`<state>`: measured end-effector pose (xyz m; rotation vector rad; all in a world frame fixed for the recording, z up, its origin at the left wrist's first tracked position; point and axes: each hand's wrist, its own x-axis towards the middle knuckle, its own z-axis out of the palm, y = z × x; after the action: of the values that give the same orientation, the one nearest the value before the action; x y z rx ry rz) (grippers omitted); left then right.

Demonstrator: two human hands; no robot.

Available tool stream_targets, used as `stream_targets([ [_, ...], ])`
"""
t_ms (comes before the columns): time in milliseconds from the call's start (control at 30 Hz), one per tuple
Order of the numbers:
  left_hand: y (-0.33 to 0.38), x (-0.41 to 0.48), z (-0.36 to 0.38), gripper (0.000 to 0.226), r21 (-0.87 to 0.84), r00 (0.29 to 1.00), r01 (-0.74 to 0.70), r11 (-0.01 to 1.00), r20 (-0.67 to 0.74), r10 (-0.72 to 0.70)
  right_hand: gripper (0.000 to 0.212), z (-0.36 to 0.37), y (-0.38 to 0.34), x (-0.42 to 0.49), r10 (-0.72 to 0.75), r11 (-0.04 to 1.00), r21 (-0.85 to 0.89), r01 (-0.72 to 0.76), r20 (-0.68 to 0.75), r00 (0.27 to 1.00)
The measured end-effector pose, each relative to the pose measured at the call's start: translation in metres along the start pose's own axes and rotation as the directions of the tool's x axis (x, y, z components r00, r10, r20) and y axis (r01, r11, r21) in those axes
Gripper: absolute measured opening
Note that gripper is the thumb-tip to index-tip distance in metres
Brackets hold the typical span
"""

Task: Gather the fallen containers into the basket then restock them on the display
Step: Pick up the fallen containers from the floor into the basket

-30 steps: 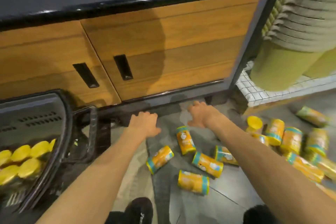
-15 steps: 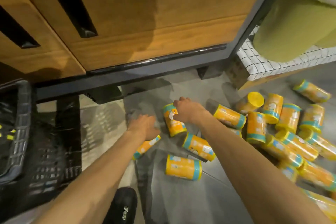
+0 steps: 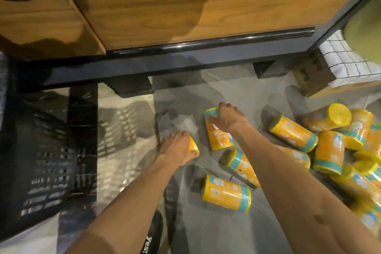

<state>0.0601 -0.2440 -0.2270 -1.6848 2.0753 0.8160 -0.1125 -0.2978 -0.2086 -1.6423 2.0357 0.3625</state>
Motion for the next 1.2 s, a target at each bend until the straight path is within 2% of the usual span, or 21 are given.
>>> stream_targets([
  [167,-0.007,0.011,0.008,0.075,-0.094,1.000,-0.008,0.996,0.013,0.009,0.073,0.012,-0.001,0.014,0.050,0.988,0.143,-0.052,0.024,0.998],
  [267,-0.009,0.010,0.006,0.073,-0.111,1.000,0.004,0.994,0.012,-0.002,0.072,0.014,-0.004,0.013,0.076,0.976,0.204,-0.078,0.019,0.997],
  [367,-0.012,0.002,-0.003,0.065,-0.137,1.000,0.030,0.990,0.002,-0.030,0.066,0.010,-0.004,0.007,0.089,0.971,0.221,-0.089,0.012,0.996],
  [467,-0.017,-0.006,-0.016,0.059,-0.243,0.997,0.069,0.968,-0.010,-0.073,0.066,-0.003,-0.001,-0.003,0.075,0.978,0.195,-0.078,0.022,0.997],
  [567,-0.018,-0.018,-0.033,0.067,-0.367,0.992,0.103,0.925,-0.031,-0.123,0.066,-0.022,0.001,-0.019,0.052,0.975,0.216,-0.048,-0.012,0.999],
  [633,-0.013,-0.030,-0.046,0.069,-0.387,0.991,0.072,0.919,-0.078,-0.110,0.066,-0.041,0.004,-0.031,0.048,0.969,0.245,-0.035,-0.050,0.998],
  [800,-0.005,-0.070,-0.087,0.068,-0.369,0.970,-0.042,0.929,-0.237,-0.051,0.066,-0.106,0.005,-0.070,-0.074,0.974,0.206,0.096,-0.116,0.990],
  [1033,-0.004,-0.137,-0.170,0.056,-0.369,0.926,-0.147,0.918,-0.378,-0.004,0.084,-0.173,-0.014,-0.127,-0.246,0.923,0.230,0.308,-0.265,0.932],
  [1200,-0.013,-0.197,-0.228,0.082,-0.293,0.865,-0.171,0.941,-0.502,0.001,0.083,-0.201,-0.038,-0.172,-0.345,0.826,0.304,0.475,-0.392,0.853],
])
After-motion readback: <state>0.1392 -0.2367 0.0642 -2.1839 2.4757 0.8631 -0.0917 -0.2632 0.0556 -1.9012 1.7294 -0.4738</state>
